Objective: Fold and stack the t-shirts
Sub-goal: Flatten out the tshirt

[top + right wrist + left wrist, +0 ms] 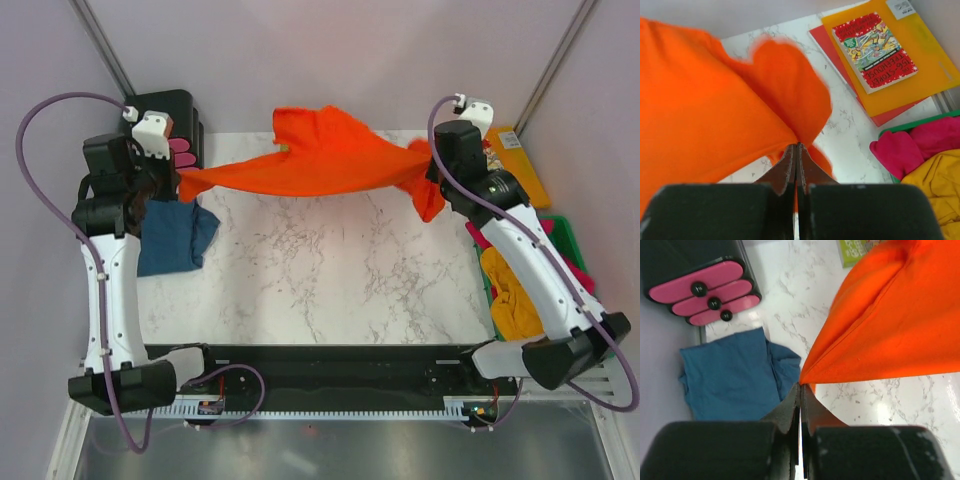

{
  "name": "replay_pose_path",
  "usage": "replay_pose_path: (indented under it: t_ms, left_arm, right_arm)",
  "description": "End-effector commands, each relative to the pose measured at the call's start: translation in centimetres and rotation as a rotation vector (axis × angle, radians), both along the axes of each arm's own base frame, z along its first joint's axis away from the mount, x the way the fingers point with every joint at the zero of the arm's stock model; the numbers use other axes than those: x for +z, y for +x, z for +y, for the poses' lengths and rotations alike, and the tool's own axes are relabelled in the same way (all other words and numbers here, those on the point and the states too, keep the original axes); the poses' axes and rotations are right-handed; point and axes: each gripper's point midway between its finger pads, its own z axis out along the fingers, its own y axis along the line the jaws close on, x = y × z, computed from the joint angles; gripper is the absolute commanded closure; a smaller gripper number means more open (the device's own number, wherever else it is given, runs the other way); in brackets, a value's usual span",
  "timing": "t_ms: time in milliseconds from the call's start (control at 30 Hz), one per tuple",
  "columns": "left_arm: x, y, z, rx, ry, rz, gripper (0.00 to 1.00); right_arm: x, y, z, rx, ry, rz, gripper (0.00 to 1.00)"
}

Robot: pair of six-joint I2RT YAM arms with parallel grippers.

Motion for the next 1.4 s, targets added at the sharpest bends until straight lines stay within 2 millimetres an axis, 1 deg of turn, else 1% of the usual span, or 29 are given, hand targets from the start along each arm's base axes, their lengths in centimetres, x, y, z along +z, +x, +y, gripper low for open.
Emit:
replay_pose_path:
  t_ms: [0,33,67,100,133,167,233,267,300,333,367,400,433,467,600,633,733,800,833,867,933,967,1000,1067,1133,1200,1267,1300,1367]
  left_arm:
    - [4.9,1.4,0.8,0.030,0.006,-0.104,0.98]
    - [5.9,1.5,0.9,0.035,0.003,-0.114,0.98]
    - [8.8,1.4,0.9,0.038,0.009,-0.175,0.98]
    - [9.3,2.0,1.0,0.043,0.008,-0.177,0.98]
    - [10.1,1.7,1.1,0.047,0.004,-0.188,0.98]
    - [12.0,1.3,1.0,0.048,0.010,-0.233,0.98]
    - [13.2,0.5,1.1,0.055,0.021,-0.266,0.98]
    - [13.7,0.1,1.1,0.057,0.029,-0.281,0.98]
    - [14.4,-0.8,1.1,0.061,0.037,-0.305,0.98]
    - [14.7,-1.2,1.2,0.064,0.046,-0.315,0.98]
    - [14.7,-1.6,1.2,0.066,0.050,-0.316,0.98]
    - [14.8,-2.0,1.1,0.067,0.054,-0.323,0.98]
    - [15.4,-3.0,1.1,0.070,0.061,-0.344,0.98]
    - [15.2,-3.4,1.1,0.072,0.062,-0.341,0.98]
    - [15.0,-5.2,0.7,0.068,0.070,-0.352,0.98]
    - [14.6,-5.4,0.6,0.066,0.071,-0.346,0.98]
    - [13.7,-5.4,0.7,0.063,0.083,-0.328,0.98]
    - [12.9,-4.9,0.7,0.052,0.084,-0.305,0.98]
    - [12.0,-4.4,0.7,0.042,0.079,-0.280,0.98]
    - [11.1,-3.7,0.5,0.023,0.071,-0.253,0.98]
    - [8.7,-2.5,0.1,-0.009,0.049,-0.191,0.98]
    - [7.5,-1.5,0.2,-0.017,0.035,-0.154,0.98]
    - [6.0,-0.9,0.1,-0.026,0.021,-0.120,0.98]
    - [4.5,0.2,0.2,-0.028,0.002,-0.083,0.98]
    - [4.7,0.7,0.3,-0.026,0.002,-0.093,0.98]
    - [5.6,0.6,0.2,-0.031,0.009,-0.124,0.98]
    - [6.7,0.4,0.1,-0.032,0.013,-0.154,0.98]
    - [7.8,-0.1,0.0,-0.031,0.018,-0.184,0.98]
    - [8.8,-1.1,-0.5,-0.050,0.010,-0.213,0.98]
  right_arm:
    - [8.9,0.3,-0.6,-0.012,0.034,-0.176,1.00]
    - [10.2,0.4,-0.6,-0.011,0.040,-0.196,1.00]
    - [10.8,0.9,-0.1,0.002,0.043,-0.197,1.00]
    - [12.8,0.5,-0.1,0.010,0.065,-0.235,1.00]
    - [13.2,0.4,0.1,0.022,0.075,-0.243,1.00]
    - [13.8,-0.1,0.2,0.037,0.087,-0.258,1.00]
    - [13.8,-0.7,0.1,0.049,0.097,-0.261,1.00]
    - [14.3,-1.7,-0.2,0.052,0.105,-0.278,1.00]
    - [13.7,-1.9,-0.4,0.051,0.096,-0.265,1.00]
    - [13.6,-2.3,-0.7,0.048,0.089,-0.265,1.00]
    - [14.2,-3.4,-1.1,0.051,0.096,-0.286,1.00]
    - [13.9,-3.7,-1.2,0.057,0.092,-0.279,1.00]
    - [14.2,-4.2,-1.5,0.059,0.091,-0.285,1.00]
    - [14.5,-5.0,-1.7,0.064,0.094,-0.294,1.00]
    - [14.2,-6.8,-2.0,0.089,0.099,-0.284,1.00]
    - [14.5,-7.4,-2.1,0.098,0.110,-0.292,1.00]
    - [13.7,-8.0,-2.1,0.111,0.109,-0.275,1.00]
    - [12.6,-7.7,-2.0,0.107,0.101,-0.249,1.00]
    - [12.0,-7.3,-2.0,0.100,0.091,-0.234,1.00]
    - [10.7,-6.9,-1.8,0.098,0.078,-0.201,1.00]
    - [8.8,-5.7,-1.3,0.093,0.066,-0.161,1.00]
    - [6.8,-5.0,-1.0,0.093,0.059,-0.119,1.00]
    - [5.6,-4.3,-0.7,0.091,0.054,-0.092,1.00]
    - [3.8,-3.4,0.2,0.098,0.071,-0.063,1.00]
    - [3.5,-2.8,0.7,0.110,0.087,-0.068,1.00]
    - [3.9,-2.6,1.3,0.142,0.090,-0.080,1.00]
    - [4.9,-2.7,1.4,0.160,0.080,-0.103,1.00]
    - [5.4,-3.1,1.4,0.183,0.068,-0.115,1.00]
    - [6.6,-3.9,1.5,0.211,0.062,-0.145,1.00]
